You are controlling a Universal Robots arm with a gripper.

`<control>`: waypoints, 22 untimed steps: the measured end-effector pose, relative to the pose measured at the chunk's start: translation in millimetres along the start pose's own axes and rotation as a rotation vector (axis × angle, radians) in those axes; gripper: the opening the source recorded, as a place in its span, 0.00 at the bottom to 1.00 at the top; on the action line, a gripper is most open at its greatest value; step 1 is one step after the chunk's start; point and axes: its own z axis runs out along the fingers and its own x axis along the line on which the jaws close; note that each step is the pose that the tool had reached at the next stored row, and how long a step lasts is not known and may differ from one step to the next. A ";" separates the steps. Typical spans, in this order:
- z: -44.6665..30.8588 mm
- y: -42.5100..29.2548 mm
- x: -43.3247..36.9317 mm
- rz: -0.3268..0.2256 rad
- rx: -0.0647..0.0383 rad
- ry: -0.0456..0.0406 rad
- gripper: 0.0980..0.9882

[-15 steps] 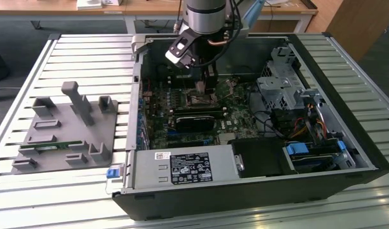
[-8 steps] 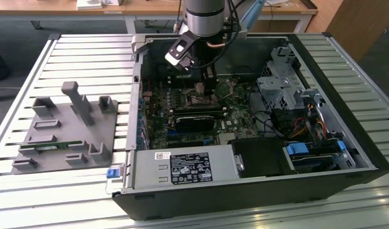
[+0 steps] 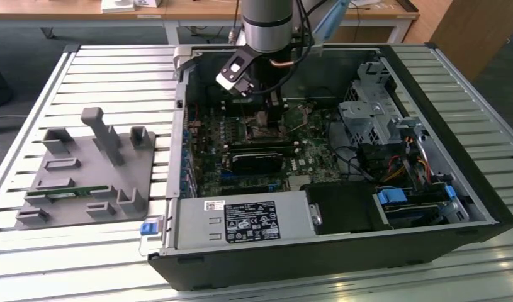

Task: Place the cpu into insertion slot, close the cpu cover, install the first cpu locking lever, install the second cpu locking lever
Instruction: 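Place the cpu into insertion slot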

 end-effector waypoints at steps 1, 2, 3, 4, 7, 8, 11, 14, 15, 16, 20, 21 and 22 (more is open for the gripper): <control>1.2 -0.3 0.6 0.000 0.000 -0.0003 0.48; 2.6 -0.6 1.4 0.000 0.000 -0.0008 0.48; 4.0 -0.8 2.3 0.000 0.000 -0.0016 0.48; 5.4 -1.2 3.2 0.000 0.000 -0.0024 0.48; 9.3 -2.4 5.1 0.000 0.000 -0.0050 0.48; 10.2 -2.9 5.6 0.002 0.000 -0.0053 0.48; 13.4 -5.2 6.5 0.020 0.000 -0.0074 0.48; 15.9 -8.3 7.0 0.031 0.001 -0.0087 0.48; 16.8 -8.8 7.1 0.031 0.001 -0.0088 0.48; 18.0 -8.9 7.1 0.031 0.001 -0.0088 0.48; 22.1 -8.9 7.2 0.031 0.001 -0.0088 0.48; 22.8 -8.7 7.2 0.031 0.001 -0.0088 0.48; 23.4 -8.4 7.2 0.031 0.001 -0.0088 0.48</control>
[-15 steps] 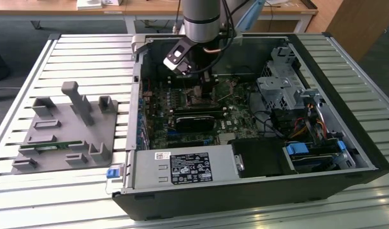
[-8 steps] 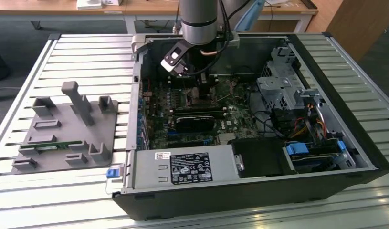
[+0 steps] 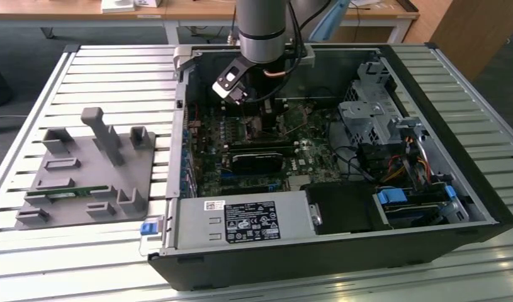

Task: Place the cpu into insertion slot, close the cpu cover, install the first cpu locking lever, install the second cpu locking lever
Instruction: 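Place the cpu into insertion slot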

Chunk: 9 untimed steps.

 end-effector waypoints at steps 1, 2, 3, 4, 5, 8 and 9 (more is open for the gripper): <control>0.6 0.3 0.0 0.000 0.000 0.0000 0.48; 1.1 0.4 0.0 0.000 0.000 0.0000 0.48; 1.4 0.3 0.0 0.000 0.000 -0.0001 0.48; 1.7 0.3 0.0 0.000 0.000 -0.0001 0.48; 2.2 0.3 0.1 0.001 0.000 0.0000 0.48; 4.0 0.1 0.1 0.001 0.000 -0.0001 0.48; 4.7 0.0 0.1 0.001 0.000 0.0000 0.48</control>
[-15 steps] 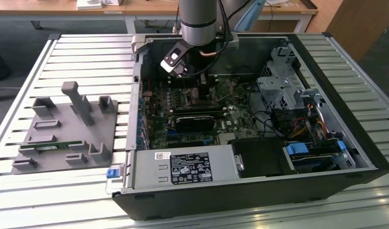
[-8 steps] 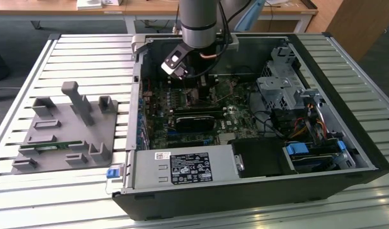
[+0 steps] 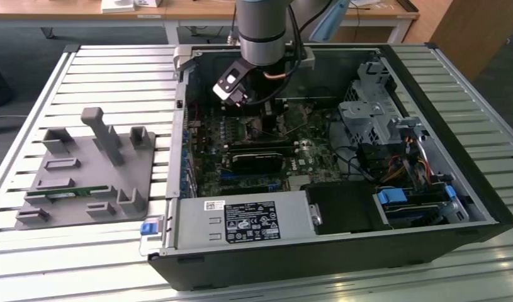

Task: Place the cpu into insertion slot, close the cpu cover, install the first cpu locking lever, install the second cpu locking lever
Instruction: 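Place the cpu into insertion slot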

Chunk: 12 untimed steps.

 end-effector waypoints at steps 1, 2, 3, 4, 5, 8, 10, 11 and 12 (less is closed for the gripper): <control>0.6 -0.1 0.0 0.000 0.000 -0.0001 0.48; 1.3 -0.1 0.0 0.000 0.000 -0.0001 0.48; 1.9 -0.2 0.0 0.000 0.000 0.0000 0.48; 2.5 -0.3 0.1 0.000 0.000 -0.0001 0.48; 3.1 -0.3 0.1 0.000 0.001 -0.0001 0.48; 4.8 -0.5 0.1 0.000 0.001 0.0000 0.48; 5.7 -0.6 0.1 0.000 0.001 -0.0001 0.48; 5.9 -0.7 0.1 0.000 0.001 -0.0002 0.48; 5.9 -0.6 0.1 0.000 0.001 -0.0003 0.48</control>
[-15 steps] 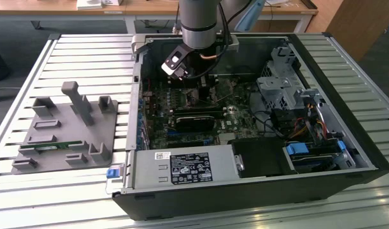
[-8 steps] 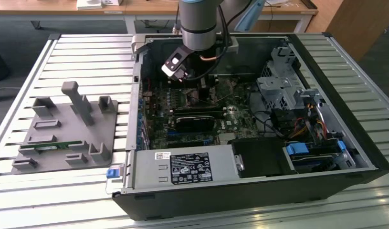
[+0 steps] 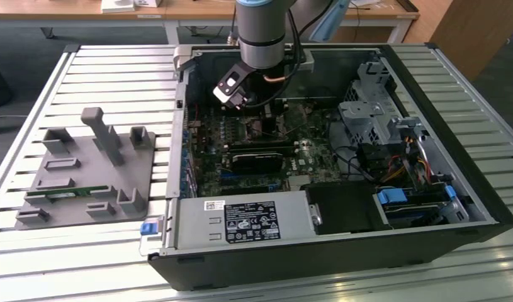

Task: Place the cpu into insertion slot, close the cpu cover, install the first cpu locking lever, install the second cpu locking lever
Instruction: 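Place the cpu into insertion slot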

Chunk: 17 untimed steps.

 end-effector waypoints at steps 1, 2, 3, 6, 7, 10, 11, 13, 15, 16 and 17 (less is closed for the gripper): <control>0.0 0.0 0.0 0.000 0.000 -0.0001 0.48; 0.1 0.0 0.0 0.000 0.000 0.0000 0.48; 0.2 0.0 0.0 0.000 0.000 0.0002 0.48; 0.2 0.0 0.0 0.000 0.000 0.0001 0.48; 0.2 0.0 0.0 0.000 0.000 0.0002 0.48; 0.3 0.0 0.0 0.000 0.000 0.0002 0.48; 0.4 0.0 0.0 0.000 0.000 0.0002 0.48; 0.5 0.0 0.0 0.000 0.000 0.0002 0.48; 0.6 0.0 0.1 0.000 0.000 0.0003 0.49; 0.7 -0.1 0.0 0.000 0.000 0.0002 0.49; 0.8 -0.1 0.1 0.000 0.000 0.0002 0.56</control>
